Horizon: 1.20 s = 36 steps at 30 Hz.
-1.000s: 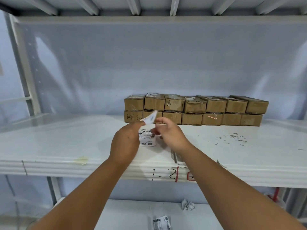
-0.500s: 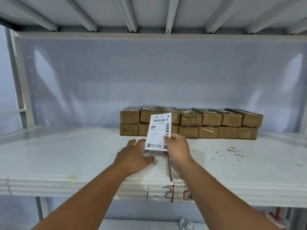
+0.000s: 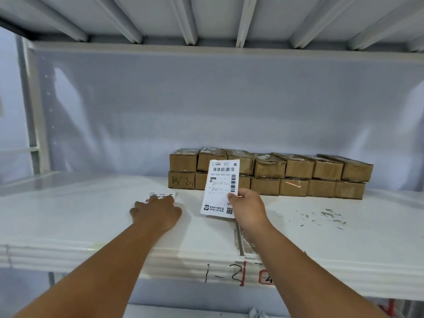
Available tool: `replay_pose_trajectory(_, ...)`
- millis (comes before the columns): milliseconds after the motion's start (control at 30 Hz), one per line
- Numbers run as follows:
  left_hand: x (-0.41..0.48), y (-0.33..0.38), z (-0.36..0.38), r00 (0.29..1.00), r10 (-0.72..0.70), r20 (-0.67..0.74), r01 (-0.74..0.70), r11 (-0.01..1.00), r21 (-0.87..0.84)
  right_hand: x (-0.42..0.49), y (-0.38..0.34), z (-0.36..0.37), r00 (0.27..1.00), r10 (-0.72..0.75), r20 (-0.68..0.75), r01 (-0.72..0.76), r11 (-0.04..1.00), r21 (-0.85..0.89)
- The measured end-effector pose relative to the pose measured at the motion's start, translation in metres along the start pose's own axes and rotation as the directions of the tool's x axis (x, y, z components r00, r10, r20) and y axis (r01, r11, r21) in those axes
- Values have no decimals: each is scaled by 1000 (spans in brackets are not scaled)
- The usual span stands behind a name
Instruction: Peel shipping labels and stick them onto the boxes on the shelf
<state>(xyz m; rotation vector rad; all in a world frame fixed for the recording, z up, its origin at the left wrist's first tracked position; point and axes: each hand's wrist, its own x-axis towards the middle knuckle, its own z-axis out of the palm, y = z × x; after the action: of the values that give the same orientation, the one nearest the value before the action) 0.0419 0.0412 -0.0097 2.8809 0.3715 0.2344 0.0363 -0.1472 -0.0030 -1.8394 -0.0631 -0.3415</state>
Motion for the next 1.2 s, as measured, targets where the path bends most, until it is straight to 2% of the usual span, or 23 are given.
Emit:
replay_pose_trajectory(267,16,-48,-9,1000,-12,-2,12,1000,11,5,-6,13,996,-32,85,39,996,-79)
replay_pose_trajectory(500,37,-58,-4,992,-65,-112,61,997,-39,33,-23,28,984,48,171,-53,998,25)
replay_pose_trajectory(600,47,-59,0,981,-60,-186,59,998,-13,44,-20,26,985,57,161,-64,997,36)
replay_pose_trajectory(733,50,-58,0,974,-101,-201,93,995,-47,48,-6,20,989,68,129,-82,990,110)
replay_pose_trajectory(833,56,-52,-4,948,-4,-317,17,999,39,52,1,22,990,61,127,-79,986,147)
replay_pose_trajectory(900,64,-37,-5,935,54,-351,-105,986,-128,53,1,24,989,46,140,-65,989,136)
replay_pose_trajectory(967,72,-14,-5,932,42,-361,-178,918,-354,55,1,25,990,29,140,-50,988,145)
replay_pose_trajectory(1033,81,11,-2,916,22,-401,-217,867,-449,58,3,25,992,12,125,-34,985,172)
replay_pose_trajectory(1100,91,31,0,877,11,-480,-253,860,-443,62,3,24,995,-6,100,-16,975,220)
replay_pose_trajectory(1200,111,50,-4,809,3,-587,-246,909,-335,67,3,22,996,-4,93,-21,963,270)
